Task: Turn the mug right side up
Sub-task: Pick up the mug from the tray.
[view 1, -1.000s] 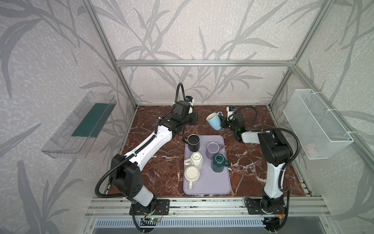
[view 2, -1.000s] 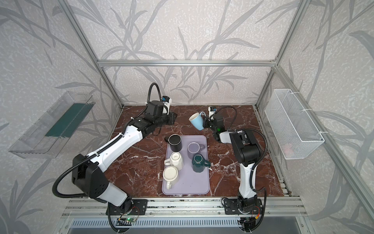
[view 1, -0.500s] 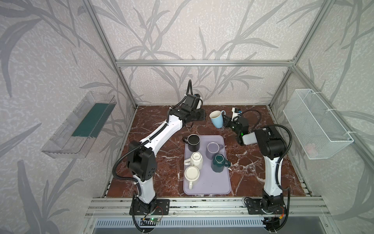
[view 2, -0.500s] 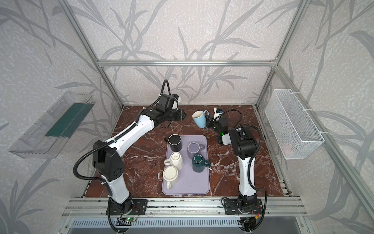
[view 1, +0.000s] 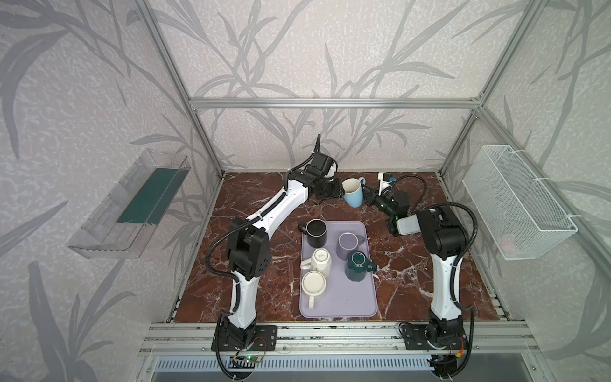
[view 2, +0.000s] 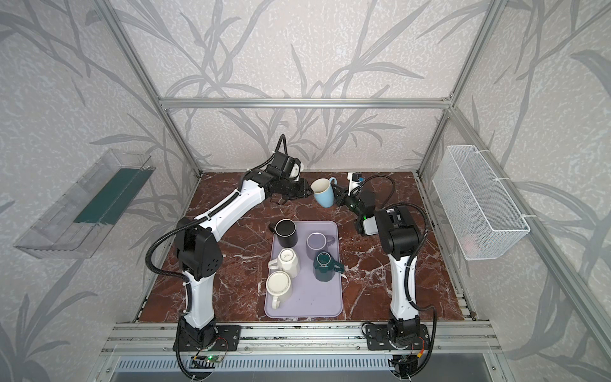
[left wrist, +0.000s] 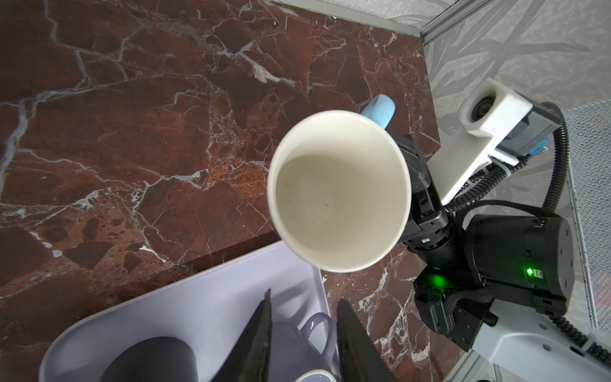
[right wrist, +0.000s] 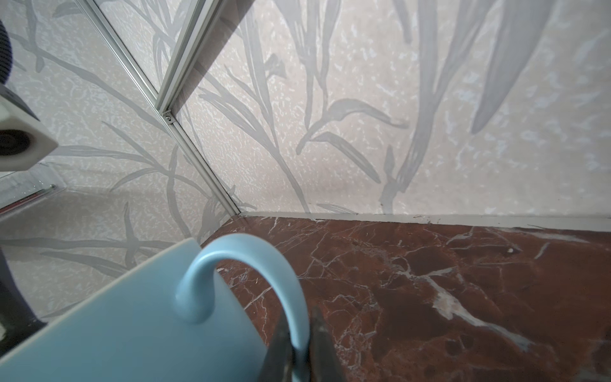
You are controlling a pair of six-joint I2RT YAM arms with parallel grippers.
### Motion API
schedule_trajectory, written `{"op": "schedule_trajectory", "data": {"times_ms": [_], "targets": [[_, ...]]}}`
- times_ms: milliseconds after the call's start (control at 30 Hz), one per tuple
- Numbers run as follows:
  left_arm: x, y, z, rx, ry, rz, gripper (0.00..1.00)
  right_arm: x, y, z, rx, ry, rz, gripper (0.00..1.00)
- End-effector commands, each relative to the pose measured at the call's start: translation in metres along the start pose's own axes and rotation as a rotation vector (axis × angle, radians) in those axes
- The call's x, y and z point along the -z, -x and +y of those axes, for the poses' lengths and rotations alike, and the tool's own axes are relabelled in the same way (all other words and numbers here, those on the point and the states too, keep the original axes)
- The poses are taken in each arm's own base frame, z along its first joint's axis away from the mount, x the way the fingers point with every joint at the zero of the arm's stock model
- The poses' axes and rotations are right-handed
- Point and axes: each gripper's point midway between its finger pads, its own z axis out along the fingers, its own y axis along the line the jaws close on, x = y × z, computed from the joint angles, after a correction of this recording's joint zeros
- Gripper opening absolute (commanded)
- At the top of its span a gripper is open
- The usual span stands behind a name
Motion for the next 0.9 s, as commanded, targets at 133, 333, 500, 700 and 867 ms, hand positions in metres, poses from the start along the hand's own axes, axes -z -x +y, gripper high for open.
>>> {"op": "schedule_trajectory", "data": {"times_ms": [133, 333, 500, 700, 867], "targets": [[-0.006, 0.008, -0.004, 0.069, -0.024, 0.005, 0.36, 0.002, 0.059, 0.044, 0.103, 0.129, -0.129, 0.0], [-0.006, 0.016, 0.001, 0.07, 0.004, -0.001, 0.36, 0.003, 0.065, 0.056, 0.124, 0.167, -0.125, 0.0], [-0.005, 0.02, 0.007, 0.053, 0.039, 0.006, 0.34, 0.004, 0.07, 0.064, 0.137, 0.191, -0.125, 0.0], [-0.008, 0.017, 0.012, 0.048, 0.054, 0.025, 0.27, 0.005, 0.07, 0.068, 0.143, 0.198, -0.123, 0.0], [-0.01, 0.016, 0.014, 0.042, 0.062, 0.028, 0.26, 0.005, 0.07, 0.071, 0.146, 0.214, -0.118, 0.0]]}}
